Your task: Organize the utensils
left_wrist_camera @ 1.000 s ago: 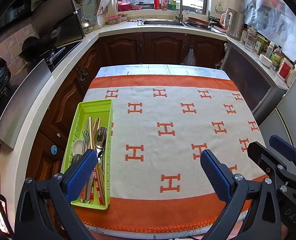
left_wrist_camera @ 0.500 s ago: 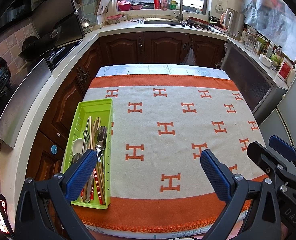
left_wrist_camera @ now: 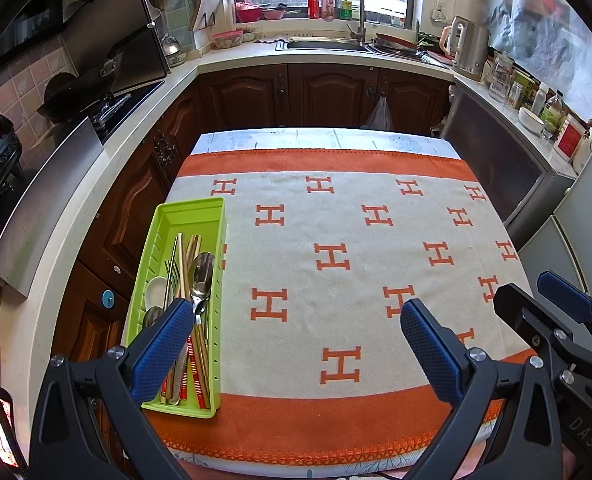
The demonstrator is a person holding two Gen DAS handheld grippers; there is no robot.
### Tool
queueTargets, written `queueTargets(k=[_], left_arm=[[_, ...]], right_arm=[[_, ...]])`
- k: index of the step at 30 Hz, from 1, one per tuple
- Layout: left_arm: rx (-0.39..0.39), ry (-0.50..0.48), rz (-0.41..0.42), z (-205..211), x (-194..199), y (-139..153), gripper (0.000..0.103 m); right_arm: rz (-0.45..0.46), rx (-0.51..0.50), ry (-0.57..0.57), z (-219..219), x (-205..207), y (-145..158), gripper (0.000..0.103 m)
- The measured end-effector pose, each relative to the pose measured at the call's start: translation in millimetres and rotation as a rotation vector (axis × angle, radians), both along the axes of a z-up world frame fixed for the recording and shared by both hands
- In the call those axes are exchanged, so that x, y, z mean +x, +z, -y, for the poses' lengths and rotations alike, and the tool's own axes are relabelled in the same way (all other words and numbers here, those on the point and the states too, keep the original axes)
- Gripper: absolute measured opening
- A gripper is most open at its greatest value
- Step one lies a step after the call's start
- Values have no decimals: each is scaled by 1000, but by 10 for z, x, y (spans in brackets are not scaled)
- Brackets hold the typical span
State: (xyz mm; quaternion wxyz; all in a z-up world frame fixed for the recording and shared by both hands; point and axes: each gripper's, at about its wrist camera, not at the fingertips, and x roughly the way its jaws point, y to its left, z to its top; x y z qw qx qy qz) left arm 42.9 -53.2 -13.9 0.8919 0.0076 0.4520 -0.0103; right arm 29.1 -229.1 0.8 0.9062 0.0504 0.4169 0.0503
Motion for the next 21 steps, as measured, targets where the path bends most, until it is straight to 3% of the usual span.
queueTargets(k=[21], left_arm=[[9,-10,-14,22,9,2,102]], right_arm=[[-4,7,-4,-37,-2,-26,69]])
